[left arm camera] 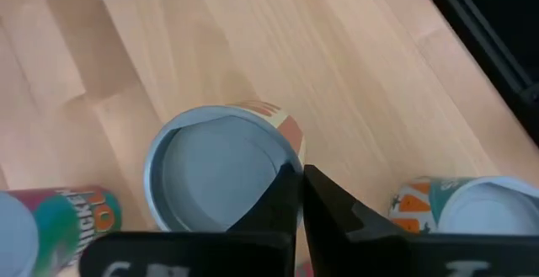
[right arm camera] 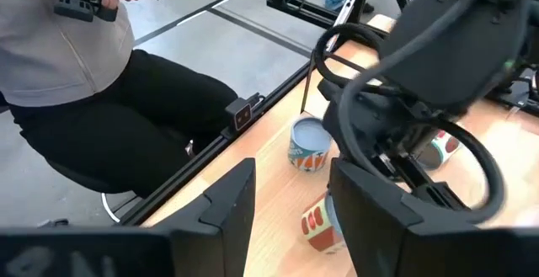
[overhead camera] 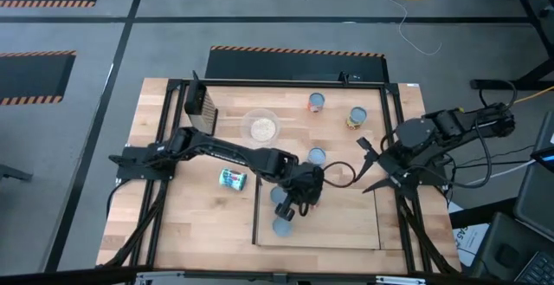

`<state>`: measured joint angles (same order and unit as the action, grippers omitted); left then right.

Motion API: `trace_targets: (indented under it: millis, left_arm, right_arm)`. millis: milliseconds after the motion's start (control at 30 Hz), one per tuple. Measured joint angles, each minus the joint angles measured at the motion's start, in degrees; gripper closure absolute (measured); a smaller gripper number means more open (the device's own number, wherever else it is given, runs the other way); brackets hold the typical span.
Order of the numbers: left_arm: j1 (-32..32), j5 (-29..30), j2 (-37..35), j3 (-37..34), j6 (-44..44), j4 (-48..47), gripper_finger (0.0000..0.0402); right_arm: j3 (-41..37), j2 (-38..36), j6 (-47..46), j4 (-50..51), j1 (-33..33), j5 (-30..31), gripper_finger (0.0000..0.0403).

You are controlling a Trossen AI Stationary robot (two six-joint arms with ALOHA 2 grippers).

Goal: Pick and place cans onto a shelf
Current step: Put the canned tomato on the shelf

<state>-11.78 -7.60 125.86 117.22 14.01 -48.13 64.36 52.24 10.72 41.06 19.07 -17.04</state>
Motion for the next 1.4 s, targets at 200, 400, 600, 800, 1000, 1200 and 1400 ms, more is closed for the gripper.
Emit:
trace_targets:
  millis: [200, 400, 600, 800, 1000, 1200, 1400]
  left_arm:
    - [-0.6, 1.7, 0.0, -2.3, 0.0, 0.1, 0.0398]
    - [-0.6, 2.2, 0.0, -2.7, 0.0, 0.1, 0.0397]
    - [-0.8, 2.2, 0.0, -2.7, 0.1, 0.1, 0.0383]
    - [-0.8, 2.1, 0.0, -2.7, 0.0, 0.2, 0.0341]
    - [-0.8, 2.2, 0.0, -2.7, -0.1, 0.9, 0.0317]
    - [-1.0, 2.2, 0.0, -2.7, -0.2, 2.8, 0.032]
    - [-2.0, 2.5, 0.0, -2.7, -0.3, 2.8, 0.032]
  right_arm:
    - [0.0, 1.0, 0.0, 0.0, 0.0, -0.1, 0.0244]
    - [0.0, 1.7, 0.0, 0.0, 0.0, -0.2, 0.0244]
    - [0.0, 2.0, 0.0, 0.0, 0.0, -0.1, 0.0244]
    - [0.0, 2.0, 0.0, 0.0, 0.0, -0.1, 0.0244]
    - [0.0, 2.0, -1.4, 0.0, 0.0, -0.1, 0.0244]
    - [0.0, 3.9, -3.0, -0.1, 0.0, -0.1, 0.0244]
    - [0.0, 7.3, -2.9, -0.1, 0.0, -0.1, 0.0244]
